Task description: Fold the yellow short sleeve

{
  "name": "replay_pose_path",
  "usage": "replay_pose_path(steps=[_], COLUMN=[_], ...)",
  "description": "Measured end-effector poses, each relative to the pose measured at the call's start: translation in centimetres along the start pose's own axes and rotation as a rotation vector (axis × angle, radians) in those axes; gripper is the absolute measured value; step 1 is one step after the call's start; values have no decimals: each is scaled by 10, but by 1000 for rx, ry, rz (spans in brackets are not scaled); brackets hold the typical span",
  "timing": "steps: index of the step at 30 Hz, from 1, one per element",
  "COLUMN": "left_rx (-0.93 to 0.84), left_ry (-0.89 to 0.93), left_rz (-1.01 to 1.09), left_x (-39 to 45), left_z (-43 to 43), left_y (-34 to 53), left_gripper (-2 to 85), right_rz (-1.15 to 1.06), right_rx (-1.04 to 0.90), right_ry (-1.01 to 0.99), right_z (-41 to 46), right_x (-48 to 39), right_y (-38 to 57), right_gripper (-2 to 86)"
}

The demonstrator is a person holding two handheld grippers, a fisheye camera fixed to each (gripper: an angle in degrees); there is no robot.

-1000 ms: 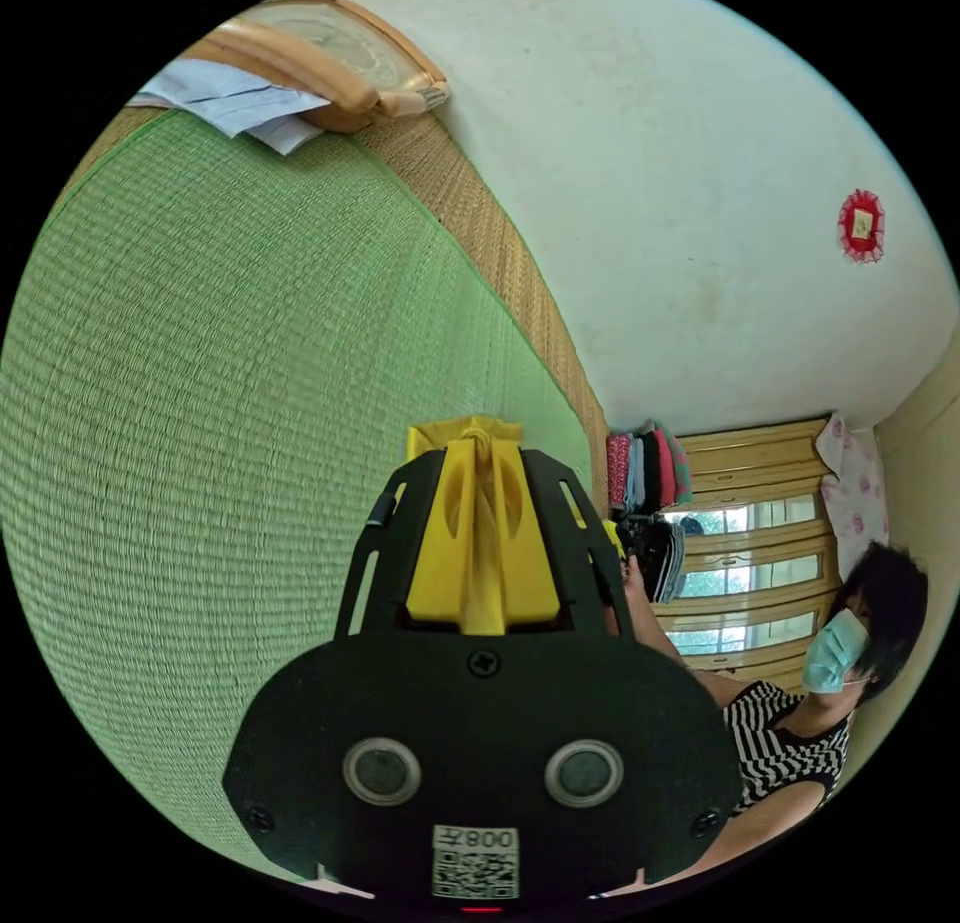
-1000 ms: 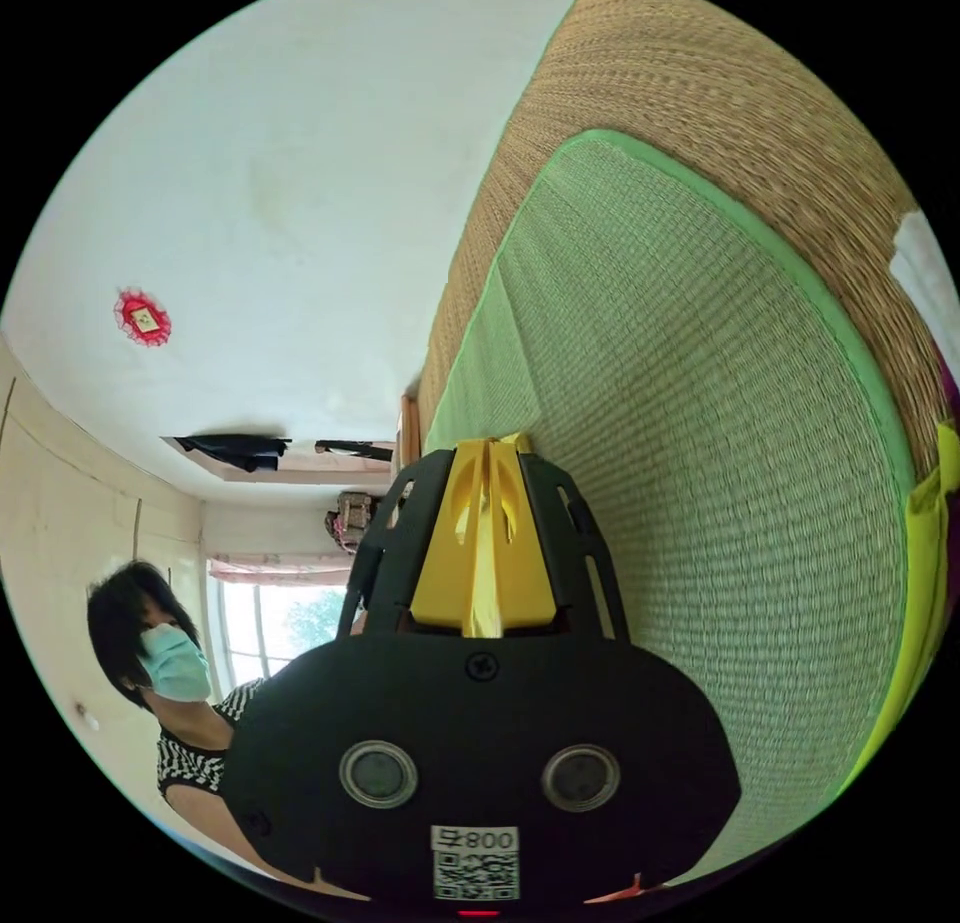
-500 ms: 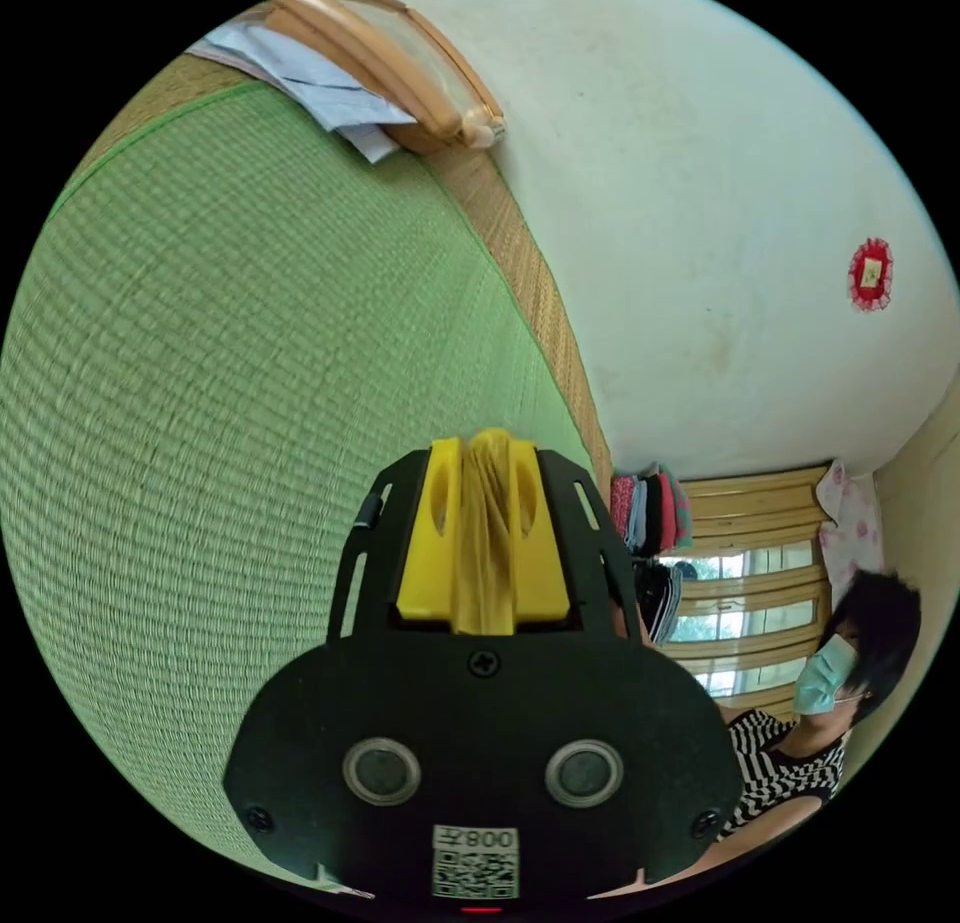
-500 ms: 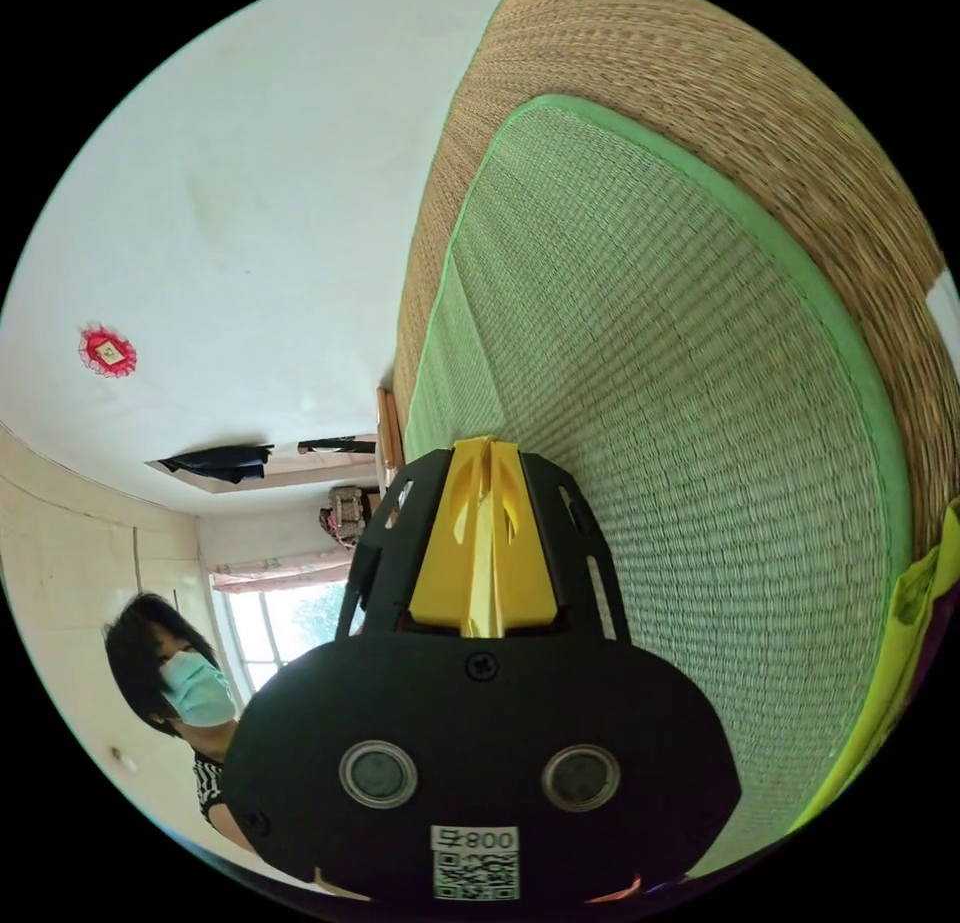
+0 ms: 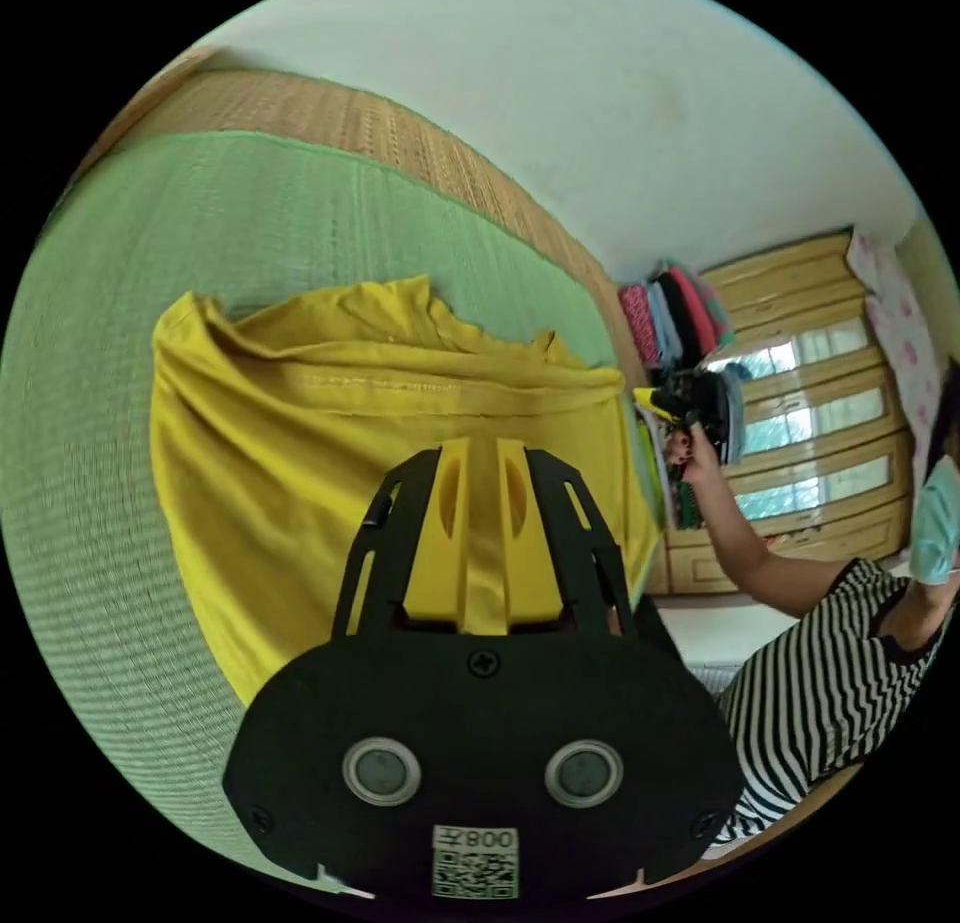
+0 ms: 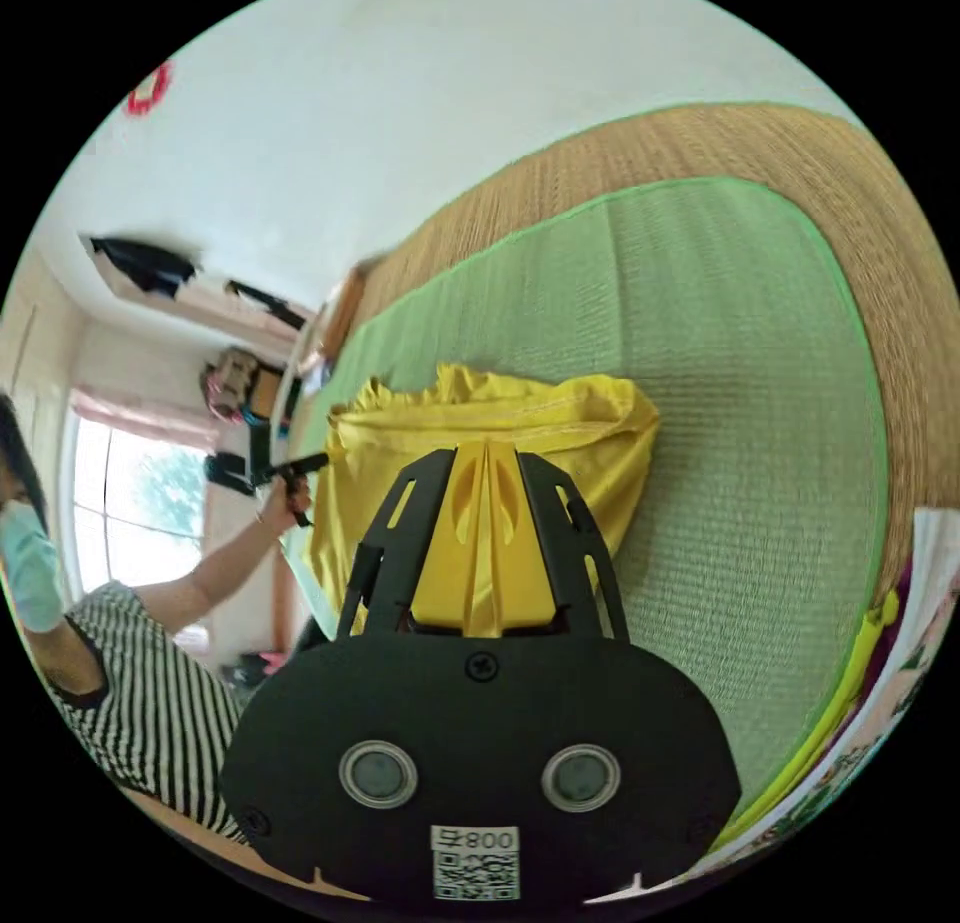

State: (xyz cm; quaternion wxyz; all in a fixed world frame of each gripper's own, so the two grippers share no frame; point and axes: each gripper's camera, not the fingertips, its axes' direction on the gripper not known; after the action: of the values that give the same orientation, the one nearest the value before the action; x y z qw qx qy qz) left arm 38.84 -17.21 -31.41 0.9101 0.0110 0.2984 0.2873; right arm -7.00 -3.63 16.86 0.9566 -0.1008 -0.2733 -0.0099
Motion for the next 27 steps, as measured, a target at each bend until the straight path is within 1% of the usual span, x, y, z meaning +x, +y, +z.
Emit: replay_pose_path(steps=[2, 6, 9, 12, 15, 19, 22, 24, 27], left_rx=[-23, -35, -26, -31, 26, 54, -26, -82, -72], left_ry=[-62, -86, -111, -144, -152, -90, -90, -152, -163], left_rz=[25, 29, 43, 50, 63, 147, 221, 219, 195], left_x=[13, 31, 44, 53, 66, 92, 111, 115, 115], left_z=[3, 7, 5, 6, -2, -6, 7, 18, 22], left_y=[-7, -14, -19, -25, -26, -19, -11, -8, -11], left_gripper=[24, 8, 5, 4, 3, 3, 3, 3, 2], right_rz=[-53, -128, -168, -195, -210, -203, -173, -159, -188], right_rx=[-61, -141, -140, -137, -114, -86, -79, -69, -41], right_ry=[84, 218, 321, 377, 404, 411, 378, 375, 322], right_z=[12, 26, 26, 24, 16, 3, -7, -15, -29], right_x=[-26, -69, -94, -114, -131, -143, -145, -149, -164], right_y=[-15, -38, -52, -69, -87, -109, -122, -125, -118], right_gripper=[1, 1, 1, 1, 2, 2, 2, 1, 1])
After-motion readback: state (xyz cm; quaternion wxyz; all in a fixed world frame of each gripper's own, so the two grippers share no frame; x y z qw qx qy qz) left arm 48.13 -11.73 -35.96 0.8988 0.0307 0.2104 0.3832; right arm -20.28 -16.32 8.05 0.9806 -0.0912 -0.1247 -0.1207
